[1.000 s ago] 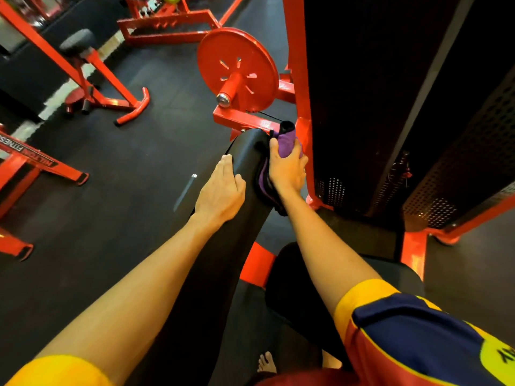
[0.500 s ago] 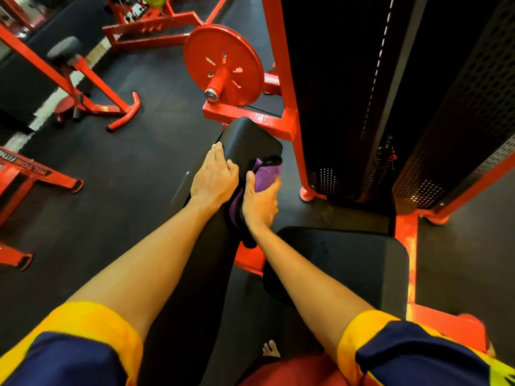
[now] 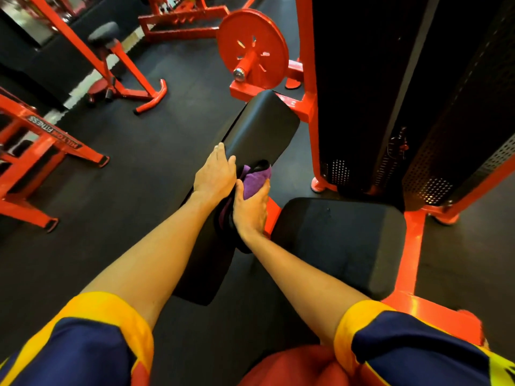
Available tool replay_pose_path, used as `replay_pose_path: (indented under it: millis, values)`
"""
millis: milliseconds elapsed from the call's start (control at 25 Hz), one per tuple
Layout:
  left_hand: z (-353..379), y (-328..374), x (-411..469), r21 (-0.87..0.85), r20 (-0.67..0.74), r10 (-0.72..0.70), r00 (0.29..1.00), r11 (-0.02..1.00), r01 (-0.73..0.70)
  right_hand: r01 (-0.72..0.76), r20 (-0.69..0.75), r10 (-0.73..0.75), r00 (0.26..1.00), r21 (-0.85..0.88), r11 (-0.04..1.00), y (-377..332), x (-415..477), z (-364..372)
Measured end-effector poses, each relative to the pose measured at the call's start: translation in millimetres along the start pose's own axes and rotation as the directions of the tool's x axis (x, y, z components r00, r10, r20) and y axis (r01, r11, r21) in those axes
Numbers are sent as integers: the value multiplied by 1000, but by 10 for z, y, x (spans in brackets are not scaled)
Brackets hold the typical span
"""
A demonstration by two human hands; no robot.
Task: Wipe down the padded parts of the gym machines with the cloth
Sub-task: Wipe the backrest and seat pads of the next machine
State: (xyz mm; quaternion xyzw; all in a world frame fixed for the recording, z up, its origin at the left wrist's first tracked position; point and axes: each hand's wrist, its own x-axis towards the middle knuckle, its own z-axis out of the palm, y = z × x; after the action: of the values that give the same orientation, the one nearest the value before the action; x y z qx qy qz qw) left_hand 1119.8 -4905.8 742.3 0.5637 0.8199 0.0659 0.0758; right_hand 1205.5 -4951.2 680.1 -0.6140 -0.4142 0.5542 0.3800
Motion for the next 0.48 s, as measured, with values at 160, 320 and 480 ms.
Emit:
replay_pose_path:
  millis: [160,320,480]
  values:
    - [24,-310,-617,15,-52,-42,998,999,43,15,72,-12,997,-45,999,242,-555,22]
    - [151,-515,-1051,107,-143,33,989,994,-18,-1,207,27,978,-128,992,427,-834,-103]
    - [305,-394,-1409,111,-160,87,983,991,-70,77,253,-4,967,-278,957,415,-794,-487]
